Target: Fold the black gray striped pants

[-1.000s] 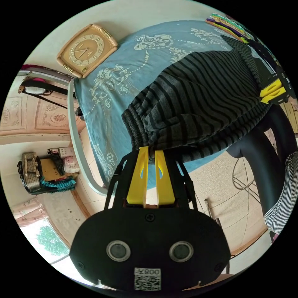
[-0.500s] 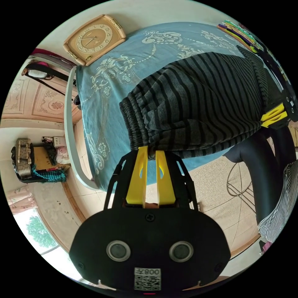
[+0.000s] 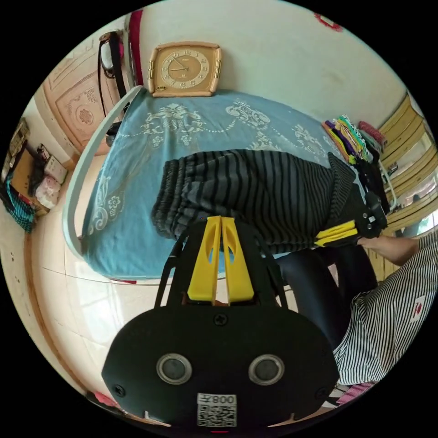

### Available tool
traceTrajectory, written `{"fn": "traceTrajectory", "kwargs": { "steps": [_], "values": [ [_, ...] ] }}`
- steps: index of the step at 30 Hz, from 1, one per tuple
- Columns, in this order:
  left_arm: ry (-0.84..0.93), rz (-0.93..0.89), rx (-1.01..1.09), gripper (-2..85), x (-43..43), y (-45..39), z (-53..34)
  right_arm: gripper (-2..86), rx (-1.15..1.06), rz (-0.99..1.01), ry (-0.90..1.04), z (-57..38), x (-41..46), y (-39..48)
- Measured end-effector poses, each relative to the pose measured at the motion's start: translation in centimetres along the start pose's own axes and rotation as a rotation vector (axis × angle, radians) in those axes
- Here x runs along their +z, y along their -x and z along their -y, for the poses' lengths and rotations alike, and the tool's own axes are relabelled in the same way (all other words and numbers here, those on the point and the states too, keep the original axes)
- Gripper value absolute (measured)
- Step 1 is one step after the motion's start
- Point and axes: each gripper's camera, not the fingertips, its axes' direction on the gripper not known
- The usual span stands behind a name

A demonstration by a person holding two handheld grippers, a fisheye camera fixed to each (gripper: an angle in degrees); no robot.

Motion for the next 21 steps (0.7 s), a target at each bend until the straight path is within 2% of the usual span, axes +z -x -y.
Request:
{"fn": "traceTrajectory", "kwargs": {
  "steps": [5,8,13,16,21],
  "values": [
    [0.167,0.025,-0.119,0.1,5.0,1.9,-1.8,2.1,0.074,0.07,-0.051,-2.0,-0.8,-1.8],
    [0.132,0.002,-0.179,0.1,3.5,2.6,-2.5,1.2,0.135,0.153,-0.125,-3.9,-2.9,-3.5],
    [0.121,0.045,-0.173,0.1,1.2,1.8,-2.8,0.3,0.223,0.169,-0.232,-7.3,-5.9,-6.9],
    [0.044,0.09,-0.188,0.0,-1.4,0.1,-3.0,0.2,0.282,0.124,-0.211,-8.4,-5.2,-8.9],
    [-0.039,-0.017,-0.092,0.0,-3.4,-7.4,-2.6,0.1,0.318,0.074,-0.072,-9.4,-0.6,-9.7]
  ]
}}
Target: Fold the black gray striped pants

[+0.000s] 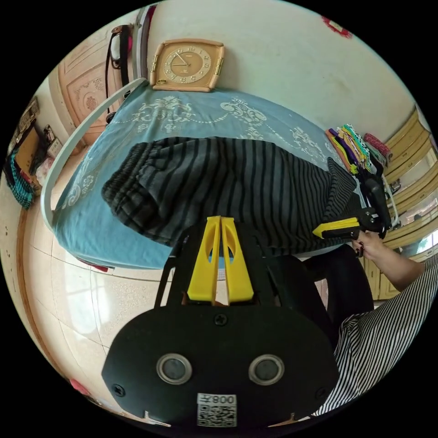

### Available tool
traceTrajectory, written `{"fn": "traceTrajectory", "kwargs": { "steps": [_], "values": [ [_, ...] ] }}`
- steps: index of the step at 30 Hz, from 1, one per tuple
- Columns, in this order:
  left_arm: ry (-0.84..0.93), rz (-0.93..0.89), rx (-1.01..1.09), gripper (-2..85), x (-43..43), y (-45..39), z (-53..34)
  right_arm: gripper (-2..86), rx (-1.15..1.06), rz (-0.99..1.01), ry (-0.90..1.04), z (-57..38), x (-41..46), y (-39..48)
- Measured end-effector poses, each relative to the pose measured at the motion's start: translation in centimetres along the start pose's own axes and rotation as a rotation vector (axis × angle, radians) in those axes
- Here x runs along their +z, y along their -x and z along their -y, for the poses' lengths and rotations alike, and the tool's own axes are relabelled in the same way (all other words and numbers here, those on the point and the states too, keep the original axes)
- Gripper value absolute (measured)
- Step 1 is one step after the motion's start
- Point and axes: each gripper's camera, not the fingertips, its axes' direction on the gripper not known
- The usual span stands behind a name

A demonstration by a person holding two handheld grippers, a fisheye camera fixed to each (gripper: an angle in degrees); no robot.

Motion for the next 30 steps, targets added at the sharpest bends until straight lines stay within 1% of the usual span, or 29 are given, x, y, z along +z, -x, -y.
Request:
{"fn": "traceTrajectory", "kwargs": {
  "steps": [1,2,3,4,5,7,9,10,12,14,18,20,24,27,30],
  "values": [
    [0.013,-0.021,0.011,0.0,0.4,-0.8,0.0,0.1,0.003,-0.02,-0.046,-0.6,-0.1,0.1],
    [0.067,-0.05,0.027,0.1,1.6,-2.1,0.2,0.1,0.01,-0.025,-0.043,-0.9,-0.2,-0.1],
    [0.131,-0.026,0.024,0.1,3.1,-2.9,0.2,0.2,0.014,-0.023,-0.044,-1.0,-0.3,-0.2],
    [0.148,-0.014,0.025,0.1,3.6,-3.2,0.2,0.2,0.019,-0.014,-0.04,-1.2,-0.4,-0.6],
    [0.108,-0.033,0.002,0.1,3.1,-3.2,0.4,0.2,0.022,-0.001,-0.034,-1.5,-0.7,-1.0],
    [0.121,-0.095,-0.058,0.3,2.2,-3.0,1.3,0.4,0.04,0.03,-0.063,-2.2,-1.9,-1.8],
    [0.051,-0.102,-0.044,0.6,0.0,-4.7,2.3,0.6,0.079,0.031,-0.115,-3.3,-3.6,-3.1],
    [0.043,-0.104,-0.034,0.8,-0.4,-5.3,2.6,0.8,0.118,0.008,-0.162,-4.2,-5.0,-4.4],
    [0.016,-0.203,0.044,1.9,-1.3,-8.9,4.4,1.4,0.214,-0.035,-0.227,-5.6,-7.1,-7.2],
    [0.005,-0.29,0.121,3.2,-1.0,-12.5,6.3,3.6,0.369,-0.063,-0.286,-7.0,-9.5,-12.3],
    [0.09,-0.467,0.283,6.0,2.6,-21.7,12.2,6.3,0.516,-0.08,-0.316,-7.8,-12.0,-18.8],
    [0.122,-0.472,0.341,6.8,4.1,-25.6,14.8,7.0,0.568,-0.127,-0.305,-7.7,-12.8,-21.3],
    [0.199,-0.443,0.411,7.0,6.7,-32.6,19.9,7.0,0.606,-0.151,-0.278,-7.0,-12.4,-23.4],
    [0.282,-0.452,0.426,5.9,8.2,-36.0,22.0,6.2,0.638,-0.157,-0.229,-6.5,-11.1,-24.6],
    [0.293,-0.447,0.421,4.1,7.9,-38.5,23.5,5.4,0.646,-0.175,-0.222,-6.8,-10.9,-25.1]
  ]
}}
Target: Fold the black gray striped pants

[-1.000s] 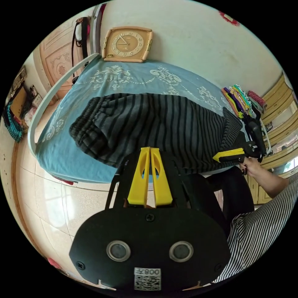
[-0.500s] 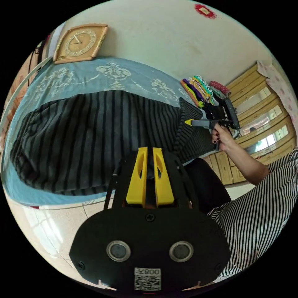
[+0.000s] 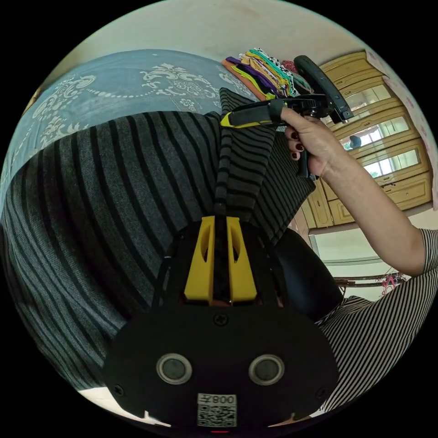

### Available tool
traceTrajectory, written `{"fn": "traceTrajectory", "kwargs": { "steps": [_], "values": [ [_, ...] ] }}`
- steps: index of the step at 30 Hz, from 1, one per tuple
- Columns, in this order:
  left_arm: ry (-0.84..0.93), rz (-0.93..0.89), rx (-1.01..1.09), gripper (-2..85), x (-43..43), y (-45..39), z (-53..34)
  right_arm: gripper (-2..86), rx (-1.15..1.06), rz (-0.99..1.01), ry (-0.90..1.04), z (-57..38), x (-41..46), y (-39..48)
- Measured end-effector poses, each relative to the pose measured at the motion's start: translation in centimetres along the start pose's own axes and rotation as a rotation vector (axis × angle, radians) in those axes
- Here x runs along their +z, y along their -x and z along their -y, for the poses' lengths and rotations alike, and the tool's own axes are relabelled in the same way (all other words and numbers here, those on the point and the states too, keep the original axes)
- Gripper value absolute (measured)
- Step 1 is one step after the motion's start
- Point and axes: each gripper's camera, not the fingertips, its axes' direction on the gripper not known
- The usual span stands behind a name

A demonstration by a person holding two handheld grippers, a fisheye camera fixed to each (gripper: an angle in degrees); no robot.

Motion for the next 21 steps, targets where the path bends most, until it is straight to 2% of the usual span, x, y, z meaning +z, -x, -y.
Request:
{"fn": "traceTrajectory", "kwargs": {
  "steps": [7,13,21],
  "values": [
    [-0.02,-0.06,-0.008,2.7,-2.4,-3.5,5.0,1.3,-0.049,-0.001,0.025,-1.0,-1.1,-1.5],
    [-0.035,-0.118,0.085,2.5,-5.8,-9.2,8.9,0.7,-0.064,0.077,-0.082,-6.8,-6.6,-4.7],
    [0.065,-0.001,0.217,2.4,-7.3,-17.5,14.2,0.6,-0.023,0.07,-0.145,-19.1,-10.1,-8.9]
  ]
}}
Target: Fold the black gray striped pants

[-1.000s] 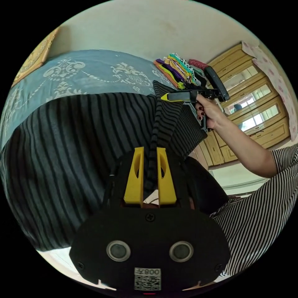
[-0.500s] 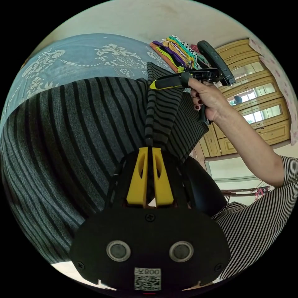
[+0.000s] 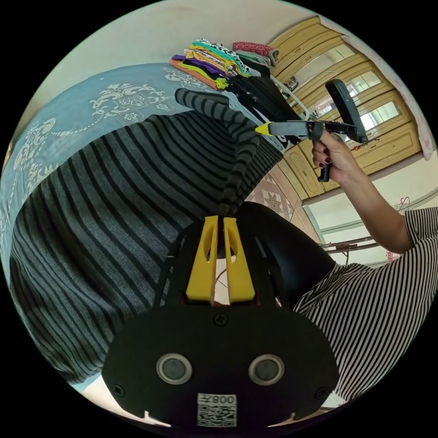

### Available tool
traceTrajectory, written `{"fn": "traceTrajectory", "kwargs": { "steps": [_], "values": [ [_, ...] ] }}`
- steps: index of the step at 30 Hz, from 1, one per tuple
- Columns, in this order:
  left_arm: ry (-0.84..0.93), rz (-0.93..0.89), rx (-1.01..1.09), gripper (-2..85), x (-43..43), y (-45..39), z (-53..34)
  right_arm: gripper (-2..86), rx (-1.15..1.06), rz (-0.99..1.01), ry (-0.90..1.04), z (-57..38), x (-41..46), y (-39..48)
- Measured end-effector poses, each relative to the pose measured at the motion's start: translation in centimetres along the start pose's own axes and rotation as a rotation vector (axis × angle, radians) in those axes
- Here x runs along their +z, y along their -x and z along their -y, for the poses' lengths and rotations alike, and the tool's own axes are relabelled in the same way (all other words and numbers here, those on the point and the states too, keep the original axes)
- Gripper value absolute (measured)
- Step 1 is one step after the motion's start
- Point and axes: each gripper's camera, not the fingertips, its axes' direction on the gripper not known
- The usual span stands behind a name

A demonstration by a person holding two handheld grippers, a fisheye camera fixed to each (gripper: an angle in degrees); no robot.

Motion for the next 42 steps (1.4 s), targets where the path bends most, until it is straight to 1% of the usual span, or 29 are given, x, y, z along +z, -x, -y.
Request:
{"fn": "traceTrajectory", "kwargs": {
  "steps": [5,8,11,17,20,21,24,26,27,29,32,35,38,40,42],
  "values": [
    [0.08,0.061,0.017,2.7,0.0,-2.0,3.6,0.5,0.102,0.037,0.026,-6.0,1.8,-3.0],
    [0.137,0.1,0.006,2.9,0.5,-2.6,5.9,0.6,0.152,0.055,0.046,-8.2,3.4,-4.4],
    [0.153,0.123,-0.002,3.3,0.0,-3.0,8.0,0.6,0.2,0.088,0.06,-9.7,4.7,-5.9],
    [0.141,0.071,-0.007,3.8,-3.6,-2.9,11.6,0.7,0.281,0.244,0.02,-12.4,4.9,-9.0],
    [0.074,-0.016,0.002,4.1,-6.5,-3.0,13.1,1.2,0.308,0.198,-0.017,-14.1,3.1,-9.6],
    [0.044,-0.046,0.002,4.4,-7.6,-2.8,13.9,1.5,0.299,0.189,-0.032,-14.3,2.6,-9.5],
    [0.0,-0.121,-0.054,6.1,-9.0,-0.7,17.1,3.9,0.181,0.11,-0.103,-13.5,-0.1,-7.2],
    [-0.026,-0.178,-0.105,6.8,-9.2,1.2,19.8,6.4,0.05,0.028,-0.139,-11.2,-1.0,-4.2],
    [-0.041,-0.212,-0.143,7.1,-9.3,2.5,21.8,6.7,0.013,0.006,-0.142,-10.5,-0.9,-3.4],
    [-0.08,-0.248,-0.204,7.2,-9.5,4.3,24.5,7.6,-0.121,-0.122,-0.131,-8.1,0.6,-0.4],
    [-0.121,-0.325,-0.296,7.5,-9.8,7.1,28.6,8.3,-0.218,-0.247,-0.1,-5.9,3.1,2.0],
    [-0.129,-0.331,-0.351,7.3,-10.2,9.0,31.9,7.8,-0.274,-0.3,-0.063,-4.9,5.2,2.8],
    [-0.127,-0.351,-0.392,7.0,-10.7,10.3,34.0,5.9,-0.268,-0.355,-0.034,-4.8,6.9,2.0],
    [-0.127,-0.361,-0.402,6.8,-11.2,10.7,35.0,4.1,-0.26,-0.342,-0.014,-5.2,7.4,1.0],
    [-0.137,-0.375,-0.396,6.4,-12.5,10.6,36.4,3.0,-0.247,-0.32,-0.035,-6.1,6.7,-0.1]
  ]
}}
